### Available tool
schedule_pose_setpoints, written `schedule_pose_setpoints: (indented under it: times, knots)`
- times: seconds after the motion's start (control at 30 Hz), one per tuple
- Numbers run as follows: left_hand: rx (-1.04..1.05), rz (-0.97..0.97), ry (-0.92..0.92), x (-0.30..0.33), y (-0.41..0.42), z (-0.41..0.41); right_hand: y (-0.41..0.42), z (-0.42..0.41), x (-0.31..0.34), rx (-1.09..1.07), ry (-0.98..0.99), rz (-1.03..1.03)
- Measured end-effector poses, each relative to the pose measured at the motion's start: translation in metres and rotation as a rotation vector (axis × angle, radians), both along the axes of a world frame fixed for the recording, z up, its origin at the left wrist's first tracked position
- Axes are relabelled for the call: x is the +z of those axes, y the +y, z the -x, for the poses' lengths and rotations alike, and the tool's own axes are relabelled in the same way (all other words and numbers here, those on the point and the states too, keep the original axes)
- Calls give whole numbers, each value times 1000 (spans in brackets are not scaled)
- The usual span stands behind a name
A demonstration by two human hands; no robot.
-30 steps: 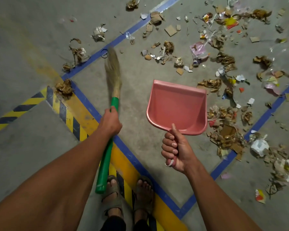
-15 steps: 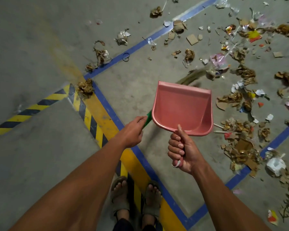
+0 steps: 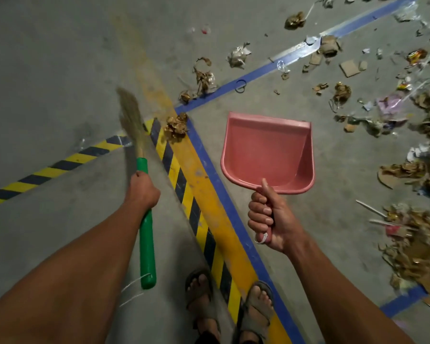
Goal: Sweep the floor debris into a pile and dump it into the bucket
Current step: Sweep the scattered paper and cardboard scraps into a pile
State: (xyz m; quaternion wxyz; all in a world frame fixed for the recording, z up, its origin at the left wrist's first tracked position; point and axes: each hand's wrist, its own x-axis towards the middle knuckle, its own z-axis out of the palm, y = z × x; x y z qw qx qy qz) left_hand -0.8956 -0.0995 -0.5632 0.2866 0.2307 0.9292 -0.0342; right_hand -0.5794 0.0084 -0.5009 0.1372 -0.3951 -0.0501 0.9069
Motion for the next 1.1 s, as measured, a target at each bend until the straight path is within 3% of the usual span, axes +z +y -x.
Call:
schedule_pose_setpoints:
  times: [0.1,0.33,0.5,0.6,0.77,0.87,1.1]
  knots:
    - [-157,51,-65,-26,4,1,-6,12,-18,-8,-4,33]
    - [-839,-98,-274,-36,32,-25,-16,30,-23,-62,-44,101]
    - [-982,-234,-279,-11,44,-22,-6,44,1,-76,-60,100]
    - [-893,-346,-250,-4,30,1,6,51,14,-73,-54,70]
    - [-491,-442,-51,15,-1,55,19,82,23,-18,-37,47]
    - [-211,-382,52,16,-9,85,21,109,15,55,-30,42]
    - [330,-223,87,-1,-38,134,17,176,-3,276,-15,89]
